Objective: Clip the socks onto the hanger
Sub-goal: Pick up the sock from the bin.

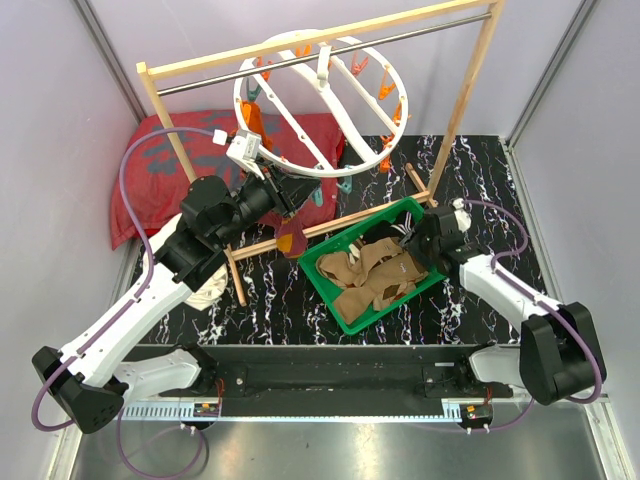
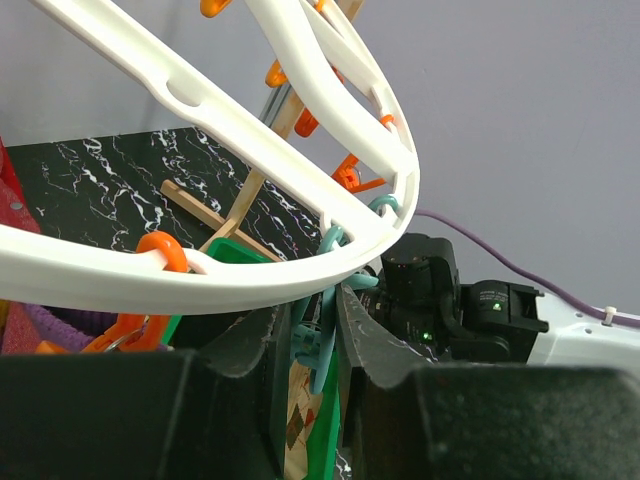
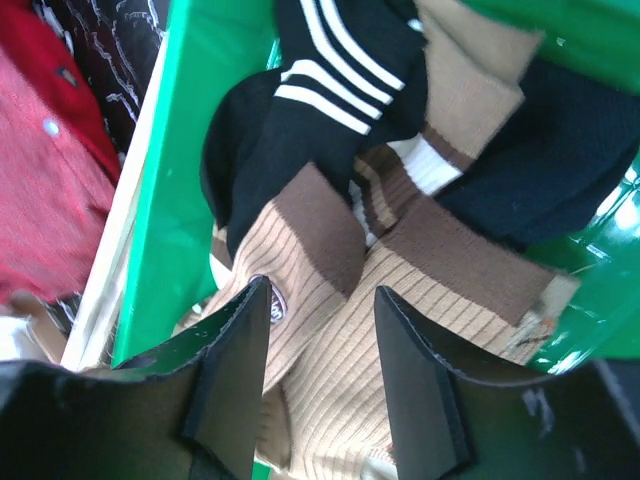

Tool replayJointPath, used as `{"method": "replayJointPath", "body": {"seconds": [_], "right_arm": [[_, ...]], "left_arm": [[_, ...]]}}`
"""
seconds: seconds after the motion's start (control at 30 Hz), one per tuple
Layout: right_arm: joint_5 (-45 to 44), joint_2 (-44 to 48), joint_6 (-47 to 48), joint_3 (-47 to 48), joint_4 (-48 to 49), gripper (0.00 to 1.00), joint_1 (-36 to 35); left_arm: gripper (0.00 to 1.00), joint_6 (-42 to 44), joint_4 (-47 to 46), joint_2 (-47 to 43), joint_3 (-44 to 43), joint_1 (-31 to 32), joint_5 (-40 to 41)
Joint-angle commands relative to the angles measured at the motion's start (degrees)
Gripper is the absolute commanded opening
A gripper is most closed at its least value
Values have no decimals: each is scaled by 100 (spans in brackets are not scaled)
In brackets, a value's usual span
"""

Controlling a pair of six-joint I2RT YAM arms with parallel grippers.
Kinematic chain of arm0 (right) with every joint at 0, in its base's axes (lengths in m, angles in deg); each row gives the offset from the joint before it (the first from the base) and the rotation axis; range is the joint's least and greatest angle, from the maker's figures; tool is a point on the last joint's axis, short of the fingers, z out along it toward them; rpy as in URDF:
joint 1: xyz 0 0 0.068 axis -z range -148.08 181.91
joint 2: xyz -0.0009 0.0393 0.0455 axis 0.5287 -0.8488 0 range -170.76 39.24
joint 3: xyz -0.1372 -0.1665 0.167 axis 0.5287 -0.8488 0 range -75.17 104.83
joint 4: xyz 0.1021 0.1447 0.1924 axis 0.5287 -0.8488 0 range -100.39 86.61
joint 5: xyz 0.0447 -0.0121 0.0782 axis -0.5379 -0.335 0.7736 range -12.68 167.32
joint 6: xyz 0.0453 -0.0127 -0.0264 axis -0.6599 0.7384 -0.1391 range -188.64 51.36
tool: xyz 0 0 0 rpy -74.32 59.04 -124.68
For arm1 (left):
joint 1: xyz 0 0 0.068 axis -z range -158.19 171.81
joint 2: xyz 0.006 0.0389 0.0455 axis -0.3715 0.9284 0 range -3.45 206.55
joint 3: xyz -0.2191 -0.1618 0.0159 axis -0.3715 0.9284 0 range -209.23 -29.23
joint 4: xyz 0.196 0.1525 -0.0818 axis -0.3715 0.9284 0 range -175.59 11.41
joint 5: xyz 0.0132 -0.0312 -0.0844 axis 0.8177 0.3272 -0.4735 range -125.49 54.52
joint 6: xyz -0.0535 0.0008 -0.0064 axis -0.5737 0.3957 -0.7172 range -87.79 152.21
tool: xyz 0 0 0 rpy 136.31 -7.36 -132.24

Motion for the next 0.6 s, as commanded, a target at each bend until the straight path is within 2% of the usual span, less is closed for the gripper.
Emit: {"method": "replayJointPath", "body": {"seconds": [0.0, 0.2, 0.4, 0.53, 0.57], "right_arm": [[157, 53, -1085, -306, 686, 55, 144], [632, -360, -1472, -553, 1466, 55, 338], [764, -632, -1429, -570, 1820, 49, 408], [764, -765, -1350, -579, 1882, 41, 444], [764, -756, -1210, -570, 1882, 33, 435]], "left_arm": [[9, 31, -58, -41, -183, 8, 69], [9, 5, -58, -33, -192, 8, 43], [9, 23, -58, -24, -201, 8, 60], [9, -4, -58, 20, -218, 8, 25], [9, -12, -58, 29, -236, 8, 8]]}}
